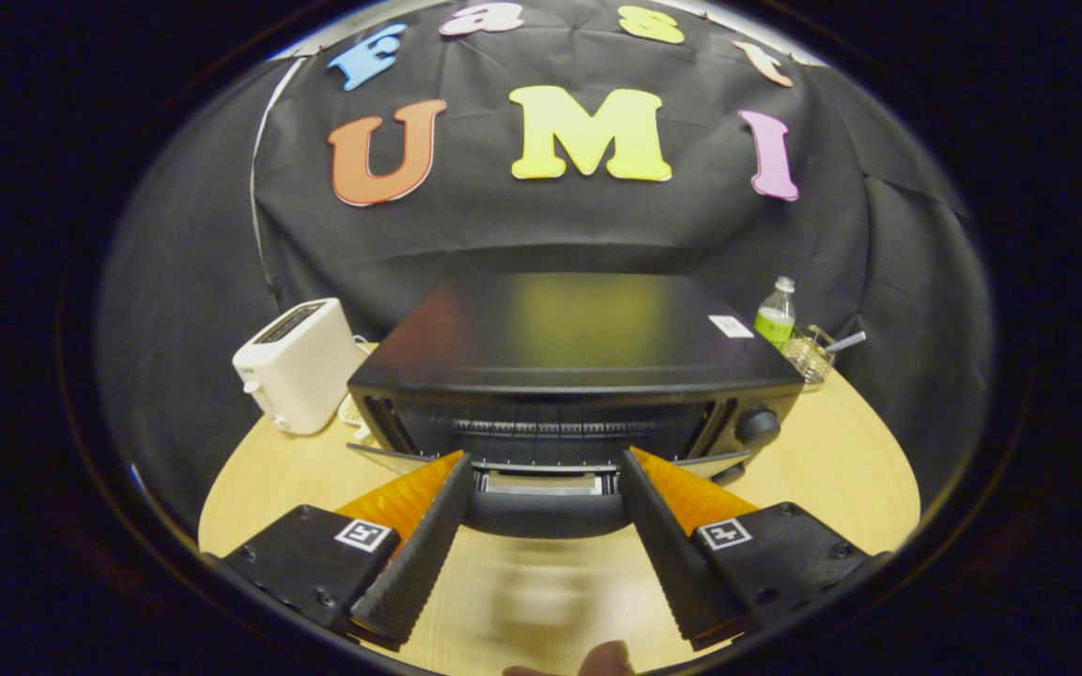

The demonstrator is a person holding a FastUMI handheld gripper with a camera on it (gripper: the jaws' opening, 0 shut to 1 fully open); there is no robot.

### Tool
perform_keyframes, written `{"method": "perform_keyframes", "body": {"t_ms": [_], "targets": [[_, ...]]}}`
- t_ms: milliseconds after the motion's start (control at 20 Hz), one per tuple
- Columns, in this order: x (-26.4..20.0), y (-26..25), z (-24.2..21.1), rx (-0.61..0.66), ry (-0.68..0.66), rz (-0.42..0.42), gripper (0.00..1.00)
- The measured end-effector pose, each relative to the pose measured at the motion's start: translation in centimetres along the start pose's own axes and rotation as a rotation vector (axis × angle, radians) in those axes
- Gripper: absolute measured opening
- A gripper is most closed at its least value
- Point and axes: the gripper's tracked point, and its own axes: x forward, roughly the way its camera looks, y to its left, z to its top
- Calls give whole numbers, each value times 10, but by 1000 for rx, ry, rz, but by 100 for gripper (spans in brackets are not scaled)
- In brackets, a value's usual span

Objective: Open the toaster oven, put the food inside, and close the toaster oven door.

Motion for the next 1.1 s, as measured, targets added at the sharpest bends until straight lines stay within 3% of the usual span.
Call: {"method": "perform_keyframes", "body": {"t_ms": [750, 1000, 1100], "targets": [[-24, -3, -118, 37, 253, 52, 100], [-56, -5, -96, -34, 215, 100, 100], [-72, 0, -82, -46, 223, 171, 100]]}}
